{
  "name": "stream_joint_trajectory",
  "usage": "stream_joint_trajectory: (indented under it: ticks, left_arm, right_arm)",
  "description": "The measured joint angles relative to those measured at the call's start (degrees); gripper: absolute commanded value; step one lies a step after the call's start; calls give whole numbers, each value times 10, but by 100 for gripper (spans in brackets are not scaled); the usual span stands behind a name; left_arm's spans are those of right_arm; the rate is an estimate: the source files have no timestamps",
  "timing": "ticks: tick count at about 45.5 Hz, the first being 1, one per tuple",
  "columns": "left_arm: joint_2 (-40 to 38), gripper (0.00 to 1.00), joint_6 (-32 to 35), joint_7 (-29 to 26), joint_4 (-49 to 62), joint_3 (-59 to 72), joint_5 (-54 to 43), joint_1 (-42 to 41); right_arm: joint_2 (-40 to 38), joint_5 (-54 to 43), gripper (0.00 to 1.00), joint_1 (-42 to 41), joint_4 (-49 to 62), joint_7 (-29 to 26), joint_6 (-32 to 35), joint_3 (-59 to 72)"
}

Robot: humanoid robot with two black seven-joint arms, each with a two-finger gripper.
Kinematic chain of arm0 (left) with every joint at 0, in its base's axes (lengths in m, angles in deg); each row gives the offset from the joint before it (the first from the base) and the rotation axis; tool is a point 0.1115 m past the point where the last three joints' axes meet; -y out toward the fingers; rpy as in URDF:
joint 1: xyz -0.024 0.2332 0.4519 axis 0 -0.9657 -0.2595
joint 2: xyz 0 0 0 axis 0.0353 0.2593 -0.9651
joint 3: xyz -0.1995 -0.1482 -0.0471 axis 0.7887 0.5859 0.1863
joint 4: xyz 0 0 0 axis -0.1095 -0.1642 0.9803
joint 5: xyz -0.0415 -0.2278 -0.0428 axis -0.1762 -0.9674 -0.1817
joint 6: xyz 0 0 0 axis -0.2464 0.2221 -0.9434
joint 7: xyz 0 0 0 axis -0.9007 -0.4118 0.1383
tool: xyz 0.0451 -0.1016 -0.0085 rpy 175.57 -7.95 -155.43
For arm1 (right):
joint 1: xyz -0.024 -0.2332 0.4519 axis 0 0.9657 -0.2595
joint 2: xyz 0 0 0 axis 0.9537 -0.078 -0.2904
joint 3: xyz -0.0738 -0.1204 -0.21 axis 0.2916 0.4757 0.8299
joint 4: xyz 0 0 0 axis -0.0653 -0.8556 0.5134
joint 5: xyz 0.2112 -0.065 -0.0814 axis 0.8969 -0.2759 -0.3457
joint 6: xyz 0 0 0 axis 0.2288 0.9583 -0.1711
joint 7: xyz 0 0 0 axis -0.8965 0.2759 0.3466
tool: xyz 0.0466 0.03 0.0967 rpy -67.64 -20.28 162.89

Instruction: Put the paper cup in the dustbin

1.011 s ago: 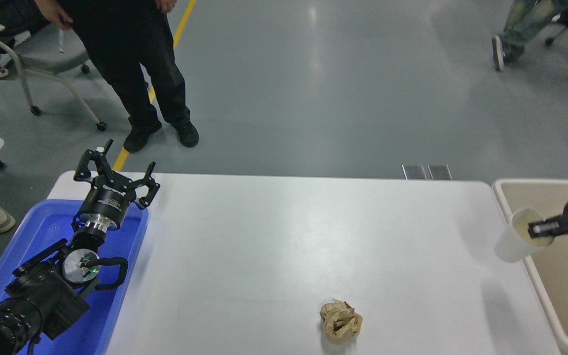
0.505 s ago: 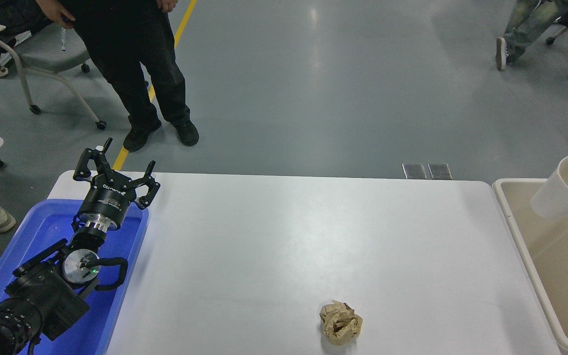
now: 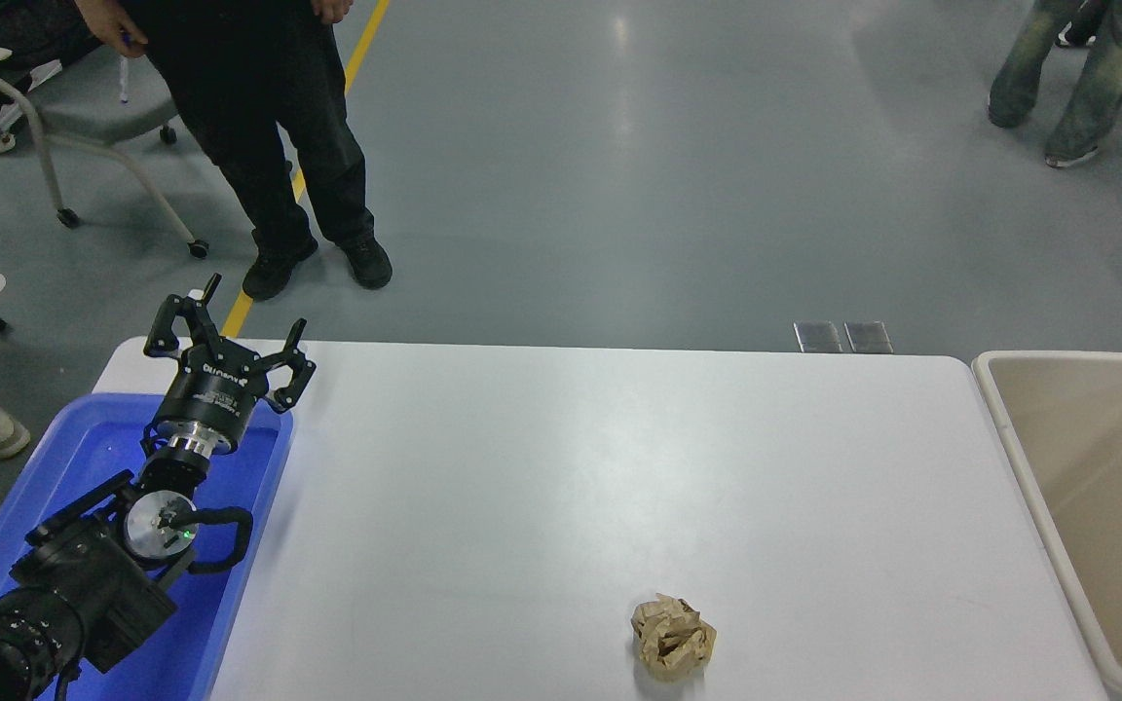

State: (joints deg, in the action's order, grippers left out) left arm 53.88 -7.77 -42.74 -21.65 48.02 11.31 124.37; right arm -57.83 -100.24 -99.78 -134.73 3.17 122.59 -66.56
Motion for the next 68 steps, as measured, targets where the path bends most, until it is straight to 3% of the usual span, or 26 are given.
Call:
stream_joint_trajectory:
  ticks: [9,15,31,47,52,68]
  left_arm:
    - [0,100,1,0,0,0,0,0]
    - [0,100,1,0,0,0,0,0]
    - [0,100,2,0,0,0,0,0]
    - [0,100,3,0,0,0,0,0]
    - [0,100,3,0,0,0,0,0]
    - [0,100,3,-1,0,0,0,0]
  right_arm:
    - [31,112,0,91,77,8,-79,0]
    - [71,244,0,154,146,13,-112,-2]
    - [162,574,0,266,294,14,-141,-8]
    - [217,876,0,370,343,-25,-164,-57]
    - [233,946,0,409,351,-57,-178,-112]
    - [301,1011,0,480,413,-155,-205,-231]
